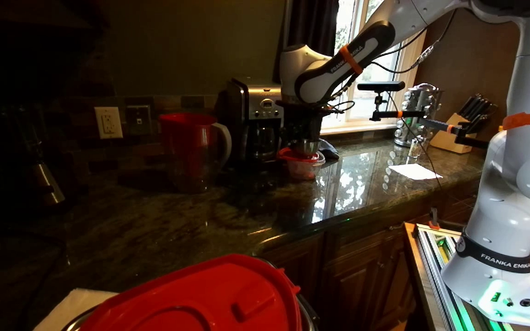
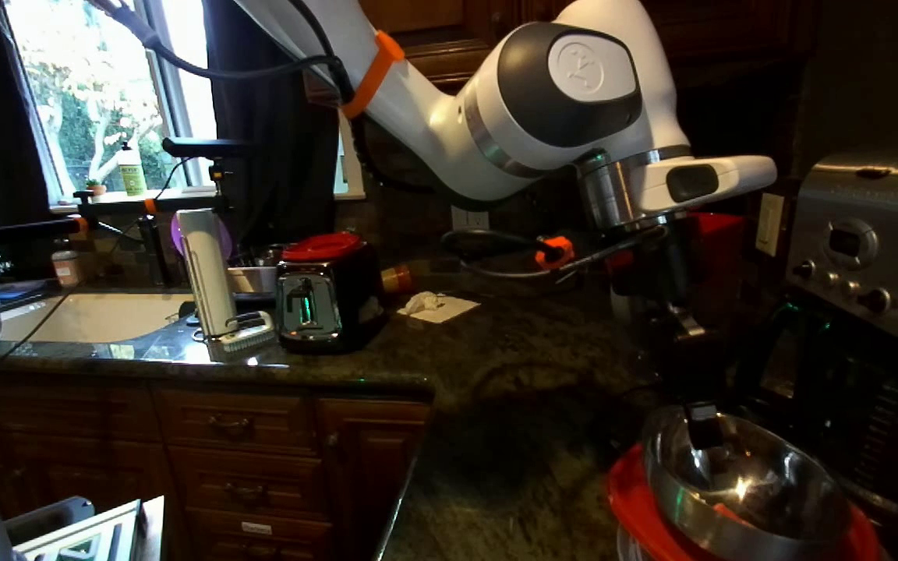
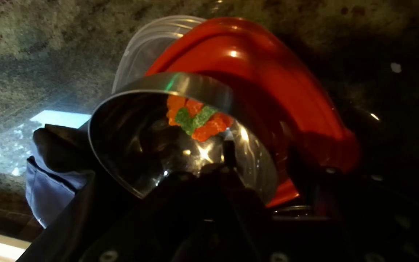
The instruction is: Put the silver bowl on the red lid, then move the jar to the left
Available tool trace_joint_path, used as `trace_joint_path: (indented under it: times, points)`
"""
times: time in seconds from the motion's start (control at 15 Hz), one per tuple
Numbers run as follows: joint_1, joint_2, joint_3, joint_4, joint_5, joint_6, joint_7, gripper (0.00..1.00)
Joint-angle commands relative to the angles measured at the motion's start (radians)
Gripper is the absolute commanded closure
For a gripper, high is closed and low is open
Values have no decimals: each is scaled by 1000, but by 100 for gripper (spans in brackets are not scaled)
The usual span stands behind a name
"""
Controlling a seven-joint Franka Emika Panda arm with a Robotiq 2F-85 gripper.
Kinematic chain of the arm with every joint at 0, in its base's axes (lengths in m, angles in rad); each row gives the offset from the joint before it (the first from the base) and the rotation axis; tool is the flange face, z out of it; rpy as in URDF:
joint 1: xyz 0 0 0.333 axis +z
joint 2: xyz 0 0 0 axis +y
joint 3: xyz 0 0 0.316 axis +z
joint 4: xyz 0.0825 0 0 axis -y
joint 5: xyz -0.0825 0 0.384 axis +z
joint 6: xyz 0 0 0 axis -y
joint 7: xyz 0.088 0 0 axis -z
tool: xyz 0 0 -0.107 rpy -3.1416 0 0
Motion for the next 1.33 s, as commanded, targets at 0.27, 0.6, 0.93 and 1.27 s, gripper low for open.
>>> trace_joint_path:
  times: [0.27,0.6,0.93,1.27]
  points:
    - [32,-105,-5,-40,-14,3,-7,0]
    - [69,-258,52,-121,135,68,-206,0]
    - [86,-267,98,-101,222,38,-322,0]
    - [102,-245,113,-88,227,114,-394,0]
